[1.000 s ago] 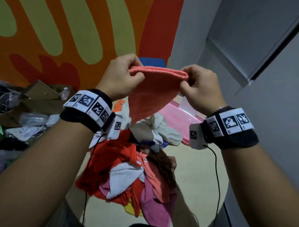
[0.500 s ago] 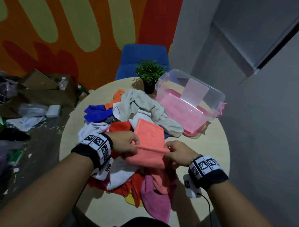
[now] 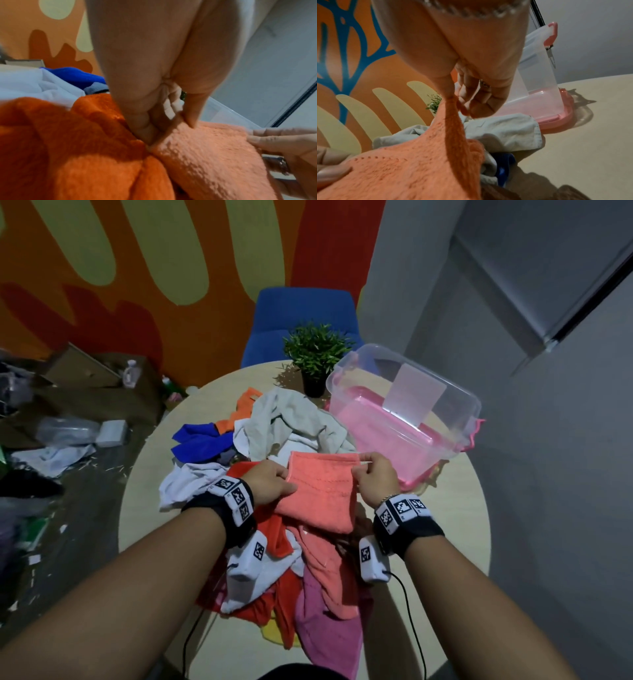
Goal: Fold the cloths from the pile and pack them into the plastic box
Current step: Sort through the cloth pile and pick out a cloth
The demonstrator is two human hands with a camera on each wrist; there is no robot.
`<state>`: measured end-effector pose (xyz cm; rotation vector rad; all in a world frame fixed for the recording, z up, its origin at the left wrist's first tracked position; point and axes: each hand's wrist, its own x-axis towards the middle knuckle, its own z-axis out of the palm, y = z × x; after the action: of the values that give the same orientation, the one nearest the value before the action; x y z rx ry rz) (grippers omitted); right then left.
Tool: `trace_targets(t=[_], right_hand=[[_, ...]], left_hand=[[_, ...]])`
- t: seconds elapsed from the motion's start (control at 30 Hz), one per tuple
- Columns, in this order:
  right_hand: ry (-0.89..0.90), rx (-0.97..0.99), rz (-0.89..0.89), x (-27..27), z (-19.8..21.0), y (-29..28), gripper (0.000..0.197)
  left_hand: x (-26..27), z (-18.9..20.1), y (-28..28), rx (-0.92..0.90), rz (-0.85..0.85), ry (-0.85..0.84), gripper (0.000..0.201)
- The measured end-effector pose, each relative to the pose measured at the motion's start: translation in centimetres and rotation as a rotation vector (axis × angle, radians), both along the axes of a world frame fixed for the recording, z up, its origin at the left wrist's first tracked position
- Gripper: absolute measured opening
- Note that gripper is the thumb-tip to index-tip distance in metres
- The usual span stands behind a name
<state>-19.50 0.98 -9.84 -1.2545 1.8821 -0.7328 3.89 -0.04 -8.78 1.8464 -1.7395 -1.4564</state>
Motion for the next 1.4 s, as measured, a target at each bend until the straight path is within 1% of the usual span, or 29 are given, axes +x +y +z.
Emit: trace_targets(t=[0.07, 0.1, 0.2, 0.27, 0.33, 0.37, 0.4, 0.43, 0.47, 0.5, 0.53, 0.57, 0.6, 0.63, 0.67, 0.7, 0.73, 0.8, 0.83, 0.9, 0.97, 1.03, 1.1, 1.13, 1.2, 1.27, 1.33, 1.4], right_hand=[[-0.029, 0.033, -0.013, 0.1, -0.7, 0.1, 0.027], [-0.033, 0.044, -0.024, 0.2, -0.9, 0.2, 0.031], [-0.051, 0.012, -0.079, 0.4, -1.0, 0.4, 0.026], [-0.006, -0.019, -0.082, 0.7, -0.9, 0.3, 0.022], [0.157, -0.031, -0.007, 0.8, -1.0, 0.6, 0.020], [0.249, -0.044, 0.055, 0.9, -1.0, 0.9, 0.018], [0.303, -0.054, 0.126, 1.0, -1.0, 1.3, 0.016], [0.315, -0.059, 0.203, 1.1, -0.9, 1.7, 0.015], [0.292, -0.048, 0.280, 1.3, -0.9, 2.2, 0.018], [0.265, -0.018, 0.357, 1.5, -1.1, 2.7, 0.023], [0.278, 0.011, 0.435, 1.7, -1.3, 3.2, 0.030], [0.338, 0.029, 0.516, 2.0, -1.6, 3.6, 0.043], [0.417, 0.042, 0.592, 2.3, -1.9, 4.1, 0.058], [0.493, 0.056, 0.647, 2.6, -2.3, 4.4, 0.071], [0.554, 0.071, 0.677, 2.8, -2.7, 4.8, 0.078], [0.586, 0.072, 0.690, 2.9, -3.1, 5.0, 0.078], [0.584, 0.062, 0.686, 2.8, -3.4, 5.2, 0.070], [0.500, -0.014, 0.615, 2.6, -2.9, 5.2, 0.039], [0.444, -0.059, 0.556, 2.3, -2.4, 4.9, 0.029], [0.377, -0.164, 0.439, 1.6, -0.5, 4.3, 0.027], [0.311, -0.268, 0.351, 1.1, 2.4, 3.6, 0.025], [0.186, -0.360, 0.269, 0.5, 5.2, 3.0, 0.020], [0.038, -0.409, 0.201, 0.0, 7.2, 2.5, 0.017], [-0.024, -0.419, 0.178, -0.2, 7.8, 2.3, 0.016], [-0.097, -0.411, 0.164, -0.5, 8.5, 2.3, 0.016], [-0.116, -0.364, 0.165, -0.5, 8.1, 2.5, 0.020], [-0.097, -0.273, 0.155, -0.3, 6.4, 2.6, 0.027], [-0.065, -0.153, 0.153, 0.1, 4.0, 2.4, 0.040]], left_hand=[[0.0, -0.6, 0.0, -0.050, 0.019, -0.084, 0.022], [0.0, -0.9, 0.1, -0.065, 0.032, -0.117, 0.022], [-0.3, -1.0, 0.4, -0.077, 0.087, -0.161, 0.018], [-0.4, -0.9, 0.5, -0.067, 0.074, -0.185, 0.018], [-0.4, -0.8, 0.6, -0.049, 0.067, -0.213, 0.015], [-0.5, -0.6, 0.7, -0.071, 0.069, -0.233, 0.015], [-0.6, -0.5, 0.7, -0.128, 0.076, -0.255, 0.022], [-0.7, -0.2, 0.8, -0.224, 0.078, -0.271, 0.031], [-1.0, 0.0, 0.9, -0.329, 0.061, -0.285, 0.034], [-1.3, 0.3, 1.1, -0.433, 0.008, -0.294, 0.032], [-1.8, 0.4, 1.2, -0.485, -0.085, -0.304, 0.028], [-2.3, 0.7, 1.7, -0.490, -0.225, -0.335, 0.025], [-2.8, 0.6, 2.2, -0.464, -0.390, -0.410, 0.028], [-3.1, 0.5, 2.7, -0.444, -0.546, -0.521, 0.038], [-3.2, 0.0, 3.1, -0.438, -0.650, -0.633, 0.049], [-3.1, -0.5, 3.3, -0.453, -0.689, -0.704, 0.054], [-2.9, -0.8, 3.5, -0.481, -0.683, -0.735, 0.053], [-2.4, -0.7, 3.5, -0.532, -0.615, -0.712, 0.037], [-2.1, -0.3, 3.3, -0.550, -0.561, -0.674, 0.030], [-1.4, 1.0, 2.7, -0.578, -0.419, -0.515, 0.024], [-0.8, 2.9, 1.8, -0.628, -0.253, -0.275, 0.019], [-0.5, 5.3, 0.9, -0.695, -0.103, -0.082, 0.013], [-0.1, 7.6, 0.1, -0.756, 0.014, 0.048, 0.011], [0.0, 8.4, -0.1, -0.761, 0.044, 0.095, 0.010], [0.3, 9.1, -0.3, -0.736, 0.049, 0.136, 0.009], [0.6, 8.8, -0.1, -0.679, 0.026, 0.113, 0.008], [0.9, 6.9, 0.2, -0.607, 0.008, 0.039, 0.012], [1.2, 4.3, 0.5, -0.530, 0.005, -0.055, 0.017]])
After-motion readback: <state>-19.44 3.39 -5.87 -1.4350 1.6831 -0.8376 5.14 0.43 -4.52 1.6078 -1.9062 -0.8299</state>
